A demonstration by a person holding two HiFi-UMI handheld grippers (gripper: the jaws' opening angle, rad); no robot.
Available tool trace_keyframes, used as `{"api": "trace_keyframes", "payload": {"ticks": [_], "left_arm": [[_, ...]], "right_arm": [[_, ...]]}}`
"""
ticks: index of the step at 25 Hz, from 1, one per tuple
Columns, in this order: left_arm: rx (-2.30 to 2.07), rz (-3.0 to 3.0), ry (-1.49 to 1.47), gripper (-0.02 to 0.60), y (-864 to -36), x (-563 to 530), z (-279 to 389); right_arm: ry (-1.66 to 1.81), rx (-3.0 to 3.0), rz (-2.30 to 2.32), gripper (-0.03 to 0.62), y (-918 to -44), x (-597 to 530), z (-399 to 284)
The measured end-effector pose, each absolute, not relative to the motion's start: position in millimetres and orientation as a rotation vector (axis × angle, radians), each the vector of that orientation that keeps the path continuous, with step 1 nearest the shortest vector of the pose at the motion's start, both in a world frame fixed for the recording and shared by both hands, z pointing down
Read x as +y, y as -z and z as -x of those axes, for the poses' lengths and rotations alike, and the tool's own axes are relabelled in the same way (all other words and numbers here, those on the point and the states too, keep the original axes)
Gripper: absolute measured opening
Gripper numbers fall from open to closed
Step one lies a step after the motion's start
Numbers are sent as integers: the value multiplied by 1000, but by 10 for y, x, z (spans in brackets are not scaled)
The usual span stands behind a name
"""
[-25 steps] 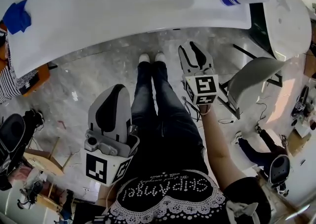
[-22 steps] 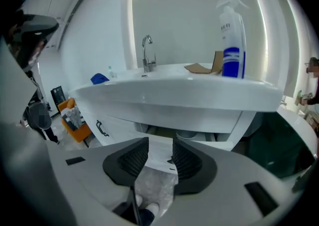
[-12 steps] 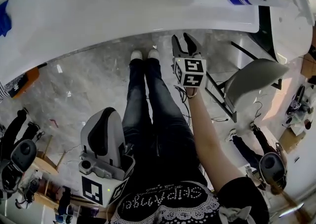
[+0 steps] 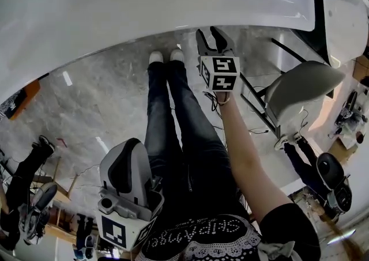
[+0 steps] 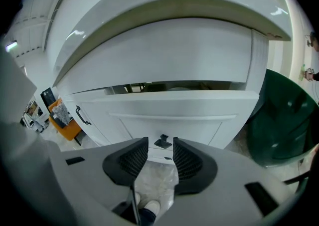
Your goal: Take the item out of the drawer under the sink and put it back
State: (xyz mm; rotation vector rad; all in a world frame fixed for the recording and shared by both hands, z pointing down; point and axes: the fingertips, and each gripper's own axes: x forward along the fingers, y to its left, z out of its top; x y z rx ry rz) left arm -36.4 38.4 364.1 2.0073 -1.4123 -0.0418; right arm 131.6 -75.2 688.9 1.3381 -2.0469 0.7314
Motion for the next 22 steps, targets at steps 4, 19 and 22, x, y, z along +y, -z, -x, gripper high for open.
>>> {"api": "trace_keyframes", "payload": {"ticks": [4,19,22], "left_arm": [[-1404,-1981,57,5,-3706,416,383],[-1413,-1956,56,5,-3773,449,403],[-1408,-1962,44,5,-3774,473,410]], "right_arm": [[-751,-2042,-1344,144,-6999,-818,-1287],[-852,-2027,-1335,145,-7308,-1020,-1198],[-888,-2031,-1348,147,-7327,-1039,-1194]]}}
